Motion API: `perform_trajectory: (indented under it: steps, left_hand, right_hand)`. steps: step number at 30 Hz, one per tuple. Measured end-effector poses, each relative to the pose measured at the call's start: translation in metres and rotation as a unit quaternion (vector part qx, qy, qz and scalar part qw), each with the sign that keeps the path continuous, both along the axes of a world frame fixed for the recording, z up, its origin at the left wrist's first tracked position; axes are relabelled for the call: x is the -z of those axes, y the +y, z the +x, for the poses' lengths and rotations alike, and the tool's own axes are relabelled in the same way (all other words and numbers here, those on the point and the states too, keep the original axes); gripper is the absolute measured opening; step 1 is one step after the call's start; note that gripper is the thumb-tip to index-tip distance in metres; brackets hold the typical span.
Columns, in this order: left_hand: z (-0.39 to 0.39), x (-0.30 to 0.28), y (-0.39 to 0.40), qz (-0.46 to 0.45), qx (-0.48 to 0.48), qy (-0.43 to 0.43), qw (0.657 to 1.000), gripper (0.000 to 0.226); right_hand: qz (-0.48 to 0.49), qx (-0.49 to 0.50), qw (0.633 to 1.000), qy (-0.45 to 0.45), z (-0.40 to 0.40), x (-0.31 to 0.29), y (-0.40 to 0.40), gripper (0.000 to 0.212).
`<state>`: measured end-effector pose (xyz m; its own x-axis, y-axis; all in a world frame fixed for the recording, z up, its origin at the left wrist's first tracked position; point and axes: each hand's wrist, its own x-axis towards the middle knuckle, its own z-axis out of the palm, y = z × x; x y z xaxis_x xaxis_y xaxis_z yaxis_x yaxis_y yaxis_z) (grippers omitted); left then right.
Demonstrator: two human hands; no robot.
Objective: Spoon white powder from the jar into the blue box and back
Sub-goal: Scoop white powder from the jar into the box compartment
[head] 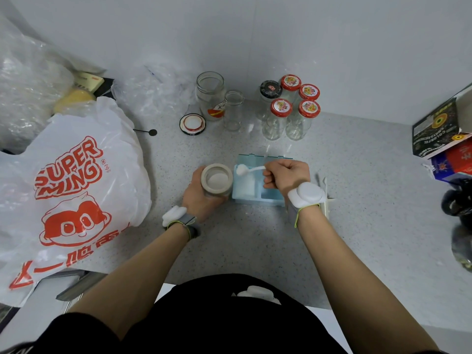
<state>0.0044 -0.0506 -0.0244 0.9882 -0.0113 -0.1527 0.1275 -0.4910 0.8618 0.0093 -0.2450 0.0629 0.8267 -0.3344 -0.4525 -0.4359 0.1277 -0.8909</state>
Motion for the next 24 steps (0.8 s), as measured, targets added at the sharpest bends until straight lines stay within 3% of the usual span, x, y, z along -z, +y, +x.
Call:
perform_trajectory:
  steps: [5,11,17,24]
  left_hand:
    - [0.0,-0.001,0.001,0.004,-0.001,0.003,1.0,0.073]
    - [-0.001,-0.003,-0.002,0.017,-0.006,-0.011,1.0,0.066]
    - [0.0,-0.002,-0.001,0.004,-0.002,-0.011,1.0,0.065]
    - [0.0,-0.002,-0.001,0.005,-0.001,0.0,1.0,0.076]
  right_hand:
    - [-0.039,-0.053,0.997,-0.03,0.007,-0.016,0.024,0.02]
    - [-0.206,-0.208,0.956,-0.037,0.001,0.0,0.045,0.009]
    - [-0.215,-0.203,0.954,-0.041,-0.002,0.007,0.038,0.007]
    - [-0.248,-0.104,0.962,-0.054,-0.001,0.007,0.011,0.013]
